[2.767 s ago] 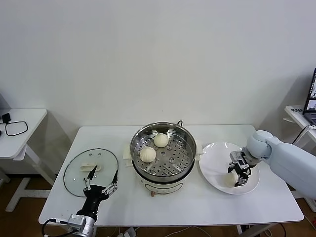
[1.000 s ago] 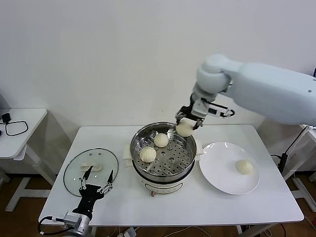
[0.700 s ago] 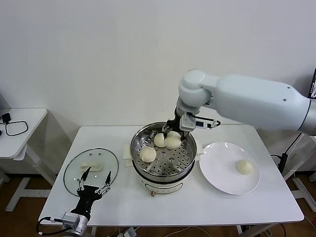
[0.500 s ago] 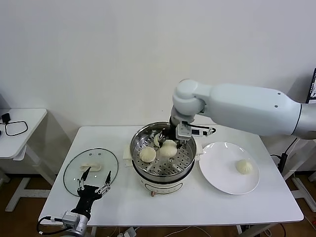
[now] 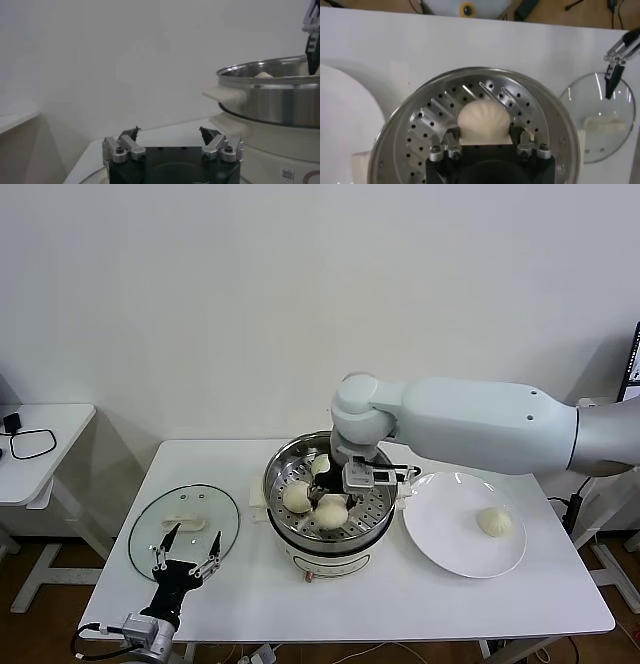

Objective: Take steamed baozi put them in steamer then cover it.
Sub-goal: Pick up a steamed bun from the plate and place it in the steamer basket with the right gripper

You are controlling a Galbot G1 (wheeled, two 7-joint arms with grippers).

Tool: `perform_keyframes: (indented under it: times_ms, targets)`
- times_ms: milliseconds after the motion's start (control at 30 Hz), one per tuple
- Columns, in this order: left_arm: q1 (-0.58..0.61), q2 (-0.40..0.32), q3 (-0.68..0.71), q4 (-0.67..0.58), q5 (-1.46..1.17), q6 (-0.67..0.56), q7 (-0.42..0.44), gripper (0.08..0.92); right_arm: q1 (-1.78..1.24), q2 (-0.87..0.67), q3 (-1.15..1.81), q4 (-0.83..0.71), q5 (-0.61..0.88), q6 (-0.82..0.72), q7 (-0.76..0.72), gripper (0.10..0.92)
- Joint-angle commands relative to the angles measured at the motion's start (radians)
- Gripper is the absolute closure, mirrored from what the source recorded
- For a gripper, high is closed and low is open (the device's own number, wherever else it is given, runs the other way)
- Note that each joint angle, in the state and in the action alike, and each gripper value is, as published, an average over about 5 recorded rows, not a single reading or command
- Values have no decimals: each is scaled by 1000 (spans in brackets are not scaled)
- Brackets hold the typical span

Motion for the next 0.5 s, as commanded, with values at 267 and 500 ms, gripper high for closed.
perform_keyframes:
  times_ms: [267, 500]
  targets:
    - [1, 0, -3, -2, -2, 0, 1, 177, -70, 11, 6, -26, -32, -12, -5, 349]
    - [1, -2, -3, -4, -2, 0, 0, 177, -79, 8, 10, -30, -33, -25, 11, 287]
